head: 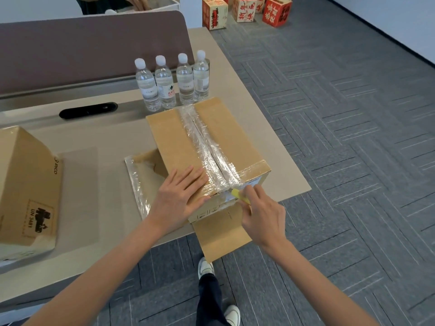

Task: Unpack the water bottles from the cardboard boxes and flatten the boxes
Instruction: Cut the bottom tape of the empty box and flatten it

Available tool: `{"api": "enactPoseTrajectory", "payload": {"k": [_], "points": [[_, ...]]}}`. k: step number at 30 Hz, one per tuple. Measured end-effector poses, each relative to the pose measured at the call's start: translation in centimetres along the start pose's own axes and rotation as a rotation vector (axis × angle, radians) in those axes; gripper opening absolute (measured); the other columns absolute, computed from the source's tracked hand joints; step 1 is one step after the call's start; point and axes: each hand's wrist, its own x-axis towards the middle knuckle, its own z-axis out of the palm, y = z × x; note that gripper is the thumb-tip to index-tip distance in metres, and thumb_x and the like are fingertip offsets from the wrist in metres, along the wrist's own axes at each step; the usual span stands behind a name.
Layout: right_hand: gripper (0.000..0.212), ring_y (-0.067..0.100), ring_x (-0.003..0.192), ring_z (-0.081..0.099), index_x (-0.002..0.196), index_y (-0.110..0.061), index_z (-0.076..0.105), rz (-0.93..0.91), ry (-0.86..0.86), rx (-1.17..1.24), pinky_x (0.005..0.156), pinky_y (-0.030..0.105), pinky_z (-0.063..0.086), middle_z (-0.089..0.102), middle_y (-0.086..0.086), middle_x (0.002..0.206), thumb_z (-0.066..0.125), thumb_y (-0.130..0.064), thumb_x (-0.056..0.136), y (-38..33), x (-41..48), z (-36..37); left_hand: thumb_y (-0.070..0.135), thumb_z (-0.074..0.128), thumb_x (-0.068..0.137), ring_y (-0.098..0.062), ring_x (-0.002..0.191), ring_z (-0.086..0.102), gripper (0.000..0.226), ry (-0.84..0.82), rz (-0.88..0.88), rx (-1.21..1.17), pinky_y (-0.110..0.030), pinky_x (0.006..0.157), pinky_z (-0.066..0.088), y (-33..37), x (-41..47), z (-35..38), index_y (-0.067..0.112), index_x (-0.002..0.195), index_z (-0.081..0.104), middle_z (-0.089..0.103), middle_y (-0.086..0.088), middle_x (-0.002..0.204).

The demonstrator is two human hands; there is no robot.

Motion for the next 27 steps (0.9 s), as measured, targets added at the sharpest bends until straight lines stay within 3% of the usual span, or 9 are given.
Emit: {"api": "enactPoseTrajectory", "payload": {"k": [5, 7, 11, 14, 19, 27], "points": [[0.010, 0.007, 0.045, 0.037, 0.090, -0.019, 0.057, -0.068, -0.013, 0.085, 0.041, 0.014, 0.017, 0.058, -0.010, 0.079, 0.066, -0.024, 0.089, 1.7, 0.1, -0.5, 0.055, 0.048, 0.096, -0.018, 0.142, 0.038, 0.052, -0.025, -0.039, -0.006, -0.050, 0.117, 0.030, 0.5, 0.4, -0.4, 0.025, 0.137, 0.056, 0.049, 0.005, 0.147], [0.008, 0.008, 0.044, 0.036, 0.088, -0.019, 0.057, -0.027, -0.012, 0.169, 0.041, 0.015, 0.020, 0.056, -0.012, 0.070, 0.063, -0.023, 0.093, 2.0, -0.1, -0.4, 0.056, 0.047, 0.094, -0.021, 0.134, 0.045, 0.050, -0.036, -0.061, 0.005, -0.050, 0.112, 0.035, 0.8, 1.0, -0.6, 0.023, 0.130, 0.058, 0.055, 0.004, 0.138], [0.015, 0.009, 0.042, 0.043, 0.084, -0.015, 0.059, 0.417, -0.049, 0.615, 0.045, 0.033, 0.038, 0.058, 0.000, 0.056, 0.054, -0.015, 0.098, 1.5, -0.9, 0.4, 0.063, 0.040, 0.093, -0.019, 0.111, 0.050, 0.054, -0.033, -0.134, -0.052, -0.044, 0.103, 0.038, 1.7, 2.7, -1.0, 0.019, 0.119, 0.056, 0.054, 0.000, 0.122], [0.018, 0.011, 0.040, 0.043, 0.085, -0.012, 0.061, 0.616, -0.059, 0.820, 0.045, 0.028, 0.037, 0.064, 0.007, 0.061, 0.051, -0.014, 0.100, 0.4, -0.9, 0.3, 0.064, 0.036, 0.094, -0.018, 0.124, 0.041, 0.060, -0.075, -0.126, -0.092, -0.051, 0.111, 0.031, 2.3, 3.1, -0.5, 0.019, 0.131, 0.049, 0.043, -0.002, 0.140], [0.019, 0.015, 0.037, 0.040, 0.088, -0.006, 0.060, 0.682, -0.031, 0.917, 0.041, 0.025, 0.036, 0.064, 0.008, 0.064, 0.047, -0.012, 0.101, -0.2, -0.1, 0.1, 0.063, 0.028, 0.099, -0.013, 0.147, 0.021, 0.062, -0.166, -0.105, -0.075, -0.054, 0.121, 0.009, 1.9, 3.1, 0.2, 0.030, 0.151, 0.031, 0.024, 0.007, 0.160], [0.020, 0.013, 0.036, 0.035, 0.088, 0.001, 0.059, 0.706, -0.037, 1.083, 0.038, 0.023, 0.030, 0.059, 0.004, 0.057, 0.048, -0.009, 0.101, -0.6, -0.2, 0.0, 0.049, 0.026, 0.101, -0.012, 0.144, 0.026, 0.051, -0.150, -0.099, -0.050, -0.050, 0.120, 0.013, 1.4, 2.9, 0.3, 0.033, 0.149, 0.035, 0.030, 0.010, 0.156]]}}
